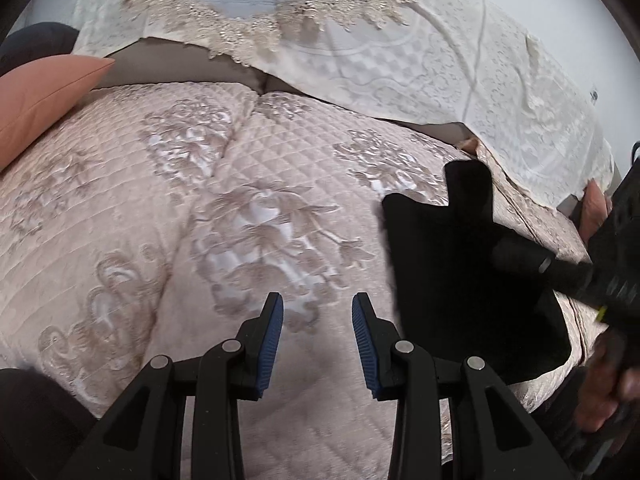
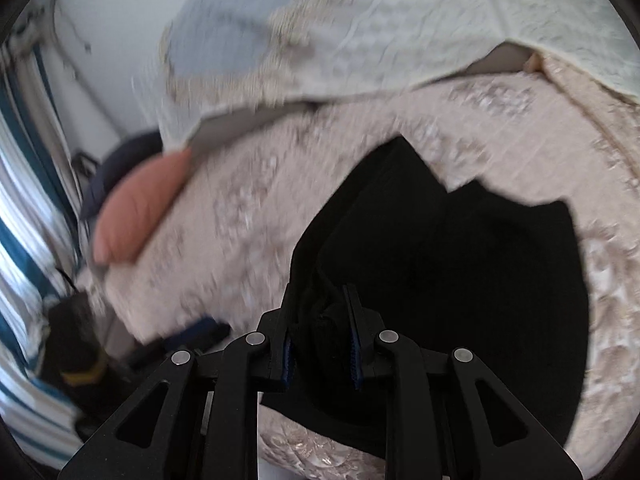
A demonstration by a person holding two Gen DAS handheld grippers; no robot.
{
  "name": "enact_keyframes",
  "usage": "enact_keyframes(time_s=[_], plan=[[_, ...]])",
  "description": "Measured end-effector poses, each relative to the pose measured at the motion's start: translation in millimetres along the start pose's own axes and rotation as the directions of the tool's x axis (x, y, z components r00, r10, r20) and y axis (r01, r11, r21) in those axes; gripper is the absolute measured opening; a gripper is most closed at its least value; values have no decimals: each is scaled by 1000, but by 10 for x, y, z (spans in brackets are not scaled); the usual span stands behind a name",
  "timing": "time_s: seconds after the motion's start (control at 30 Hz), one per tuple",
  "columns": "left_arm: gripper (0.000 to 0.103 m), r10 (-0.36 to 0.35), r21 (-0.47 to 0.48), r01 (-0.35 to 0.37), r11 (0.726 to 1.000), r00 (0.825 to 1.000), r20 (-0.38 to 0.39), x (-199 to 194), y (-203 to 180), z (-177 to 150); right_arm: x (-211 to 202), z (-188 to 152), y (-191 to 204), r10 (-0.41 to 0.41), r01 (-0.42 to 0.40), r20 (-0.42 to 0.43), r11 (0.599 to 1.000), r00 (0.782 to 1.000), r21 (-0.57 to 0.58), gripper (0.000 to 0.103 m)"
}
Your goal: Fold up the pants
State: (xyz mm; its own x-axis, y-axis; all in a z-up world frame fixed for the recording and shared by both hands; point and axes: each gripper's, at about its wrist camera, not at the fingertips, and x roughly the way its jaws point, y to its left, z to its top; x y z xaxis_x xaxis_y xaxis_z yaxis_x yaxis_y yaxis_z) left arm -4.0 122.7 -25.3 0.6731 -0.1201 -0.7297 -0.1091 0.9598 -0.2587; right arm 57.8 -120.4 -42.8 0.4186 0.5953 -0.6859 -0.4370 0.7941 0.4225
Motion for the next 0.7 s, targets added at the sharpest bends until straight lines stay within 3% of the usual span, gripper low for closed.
enact_keyframes(time_s=[0.07,0.17,0.23,0.33,0.43,0.57,0.63,0.7], plan=[[38,2,-9,-2,1000,1000,3,-10,47,-6,90,-91,30,-10,9,-36,1000,999,-30,24],[38,0,-20,0,1000,1000,3,-7,82,-2,120,-187,73,33,-36,-73,998,997,-41,44],[38,-4,-20,4,1000,1000,4,-3,76,11,128,-269,142,73,-80,-102,995,992,-67,48],[38,-16,-9,16,1000,1000,12,-13,31,64,-30,-347,207,68,-76,-71,990,995,-119,48],[38,-45,16,44,999,998,33,-44,-82,155,-328,-357,48,103,-101,19,994,995,-50,48],[38,-117,73,114,991,992,42,-4,-396,279,-588,-361,-241,-49,45,130,999,990,30,47],[38,-157,112,152,982,987,36,43,-602,337,-628,-383,-459,-137,124,123,987,983,105,34],[38,-192,152,185,971,981,32,106,-802,391,-593,-412,-604,-179,165,92,976,980,143,34]])
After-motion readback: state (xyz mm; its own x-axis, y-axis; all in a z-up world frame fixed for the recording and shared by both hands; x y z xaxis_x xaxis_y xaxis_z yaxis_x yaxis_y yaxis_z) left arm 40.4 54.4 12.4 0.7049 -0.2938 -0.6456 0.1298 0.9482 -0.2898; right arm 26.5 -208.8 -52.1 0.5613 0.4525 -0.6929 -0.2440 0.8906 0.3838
